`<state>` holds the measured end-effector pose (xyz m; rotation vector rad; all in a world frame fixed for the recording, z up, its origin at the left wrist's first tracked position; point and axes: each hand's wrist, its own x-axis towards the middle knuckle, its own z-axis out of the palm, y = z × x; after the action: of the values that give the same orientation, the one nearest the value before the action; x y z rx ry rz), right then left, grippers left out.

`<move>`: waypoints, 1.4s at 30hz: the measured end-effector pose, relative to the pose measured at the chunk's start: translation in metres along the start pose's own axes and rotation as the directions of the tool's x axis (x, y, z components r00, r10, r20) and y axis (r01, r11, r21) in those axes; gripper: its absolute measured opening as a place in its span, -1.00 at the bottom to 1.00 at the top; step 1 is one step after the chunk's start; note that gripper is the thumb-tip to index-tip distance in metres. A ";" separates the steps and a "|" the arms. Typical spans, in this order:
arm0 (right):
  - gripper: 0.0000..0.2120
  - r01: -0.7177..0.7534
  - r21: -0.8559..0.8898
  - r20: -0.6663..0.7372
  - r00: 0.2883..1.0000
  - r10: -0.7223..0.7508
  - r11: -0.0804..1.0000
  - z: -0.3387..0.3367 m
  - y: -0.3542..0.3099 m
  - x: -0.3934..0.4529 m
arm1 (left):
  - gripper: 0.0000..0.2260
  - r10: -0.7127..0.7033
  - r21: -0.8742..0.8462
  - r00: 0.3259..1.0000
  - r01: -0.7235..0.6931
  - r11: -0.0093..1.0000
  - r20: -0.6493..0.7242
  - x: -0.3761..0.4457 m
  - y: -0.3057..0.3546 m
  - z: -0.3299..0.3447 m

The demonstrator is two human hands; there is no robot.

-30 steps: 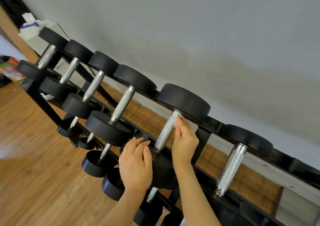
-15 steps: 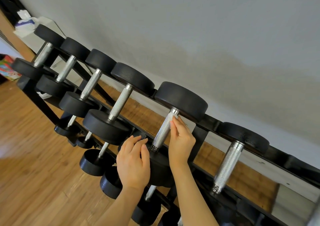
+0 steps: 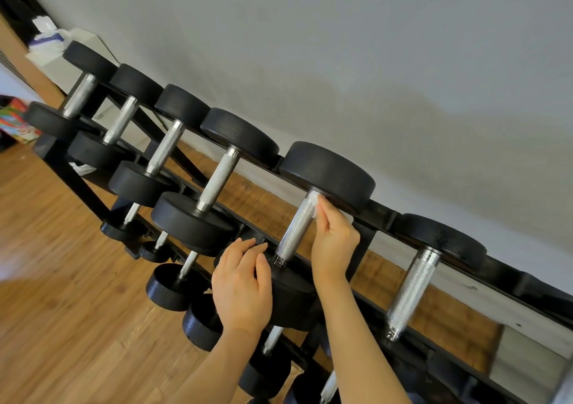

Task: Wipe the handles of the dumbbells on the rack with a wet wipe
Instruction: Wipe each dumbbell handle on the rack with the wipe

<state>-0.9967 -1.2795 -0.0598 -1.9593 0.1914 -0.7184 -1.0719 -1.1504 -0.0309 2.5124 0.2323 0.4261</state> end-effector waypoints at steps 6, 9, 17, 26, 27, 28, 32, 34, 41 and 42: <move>-0.68 -0.013 0.070 0.062 0.998 0.009 0.997 0.004 0.000 -0.019 | -0.57 0.001 0.016 1.000 -0.001 1.000 0.001 -0.001 0.002 0.000; -0.68 0.037 0.052 0.091 0.995 -0.042 0.998 0.001 0.001 -0.021 | -0.57 0.003 0.019 1.000 -0.003 1.000 0.002 -0.001 0.001 0.000; -0.65 -0.041 0.029 0.096 0.995 0.038 0.999 0.002 -0.001 -0.009 | -0.58 -0.007 0.030 1.000 0.006 1.000 0.008 -0.001 0.001 -0.001; -0.68 -0.012 -0.059 0.121 0.992 0.020 0.998 -0.007 -0.005 0.005 | -0.59 0.001 0.017 1.000 -0.001 1.000 0.000 0.000 0.002 -0.002; -0.67 0.009 -0.082 0.133 0.991 0.002 0.997 -0.009 -0.005 0.005 | -0.59 -0.002 0.016 1.000 0.002 1.000 0.001 0.000 0.002 -0.002; -0.64 0.047 -0.112 0.158 0.987 -0.029 0.993 -0.011 -0.002 0.003 | -0.59 -0.004 0.012 1.000 0.004 1.000 0.001 0.000 0.002 -0.002; -0.53 0.236 -0.232 0.319 0.935 -0.155 0.944 -0.021 0.007 -0.002 | -0.60 -0.011 0.008 1.000 0.011 1.000 0.003 0.000 0.002 -0.002; -0.57 0.326 -0.269 0.395 0.896 -0.204 0.906 -0.024 0.009 0.007 | -0.60 -0.015 0.010 1.000 0.014 1.000 0.008 -0.001 0.003 -0.003; -0.64 0.565 -0.282 0.534 0.764 -0.363 0.775 -0.035 0.010 0.031 | -0.62 -0.019 -0.012 1.000 0.019 1.000 0.009 -0.002 0.001 -0.003; -0.65 0.600 -0.290 0.542 0.745 -0.390 0.745 -0.036 0.009 0.033 | -0.62 -0.019 -0.015 1.000 0.019 1.000 0.007 -0.002 0.001 -0.003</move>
<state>-0.9889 -1.3255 -0.0425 -2.6170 -0.5479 -0.5614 -1.0745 -1.1500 -0.0286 2.4946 0.2495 0.4095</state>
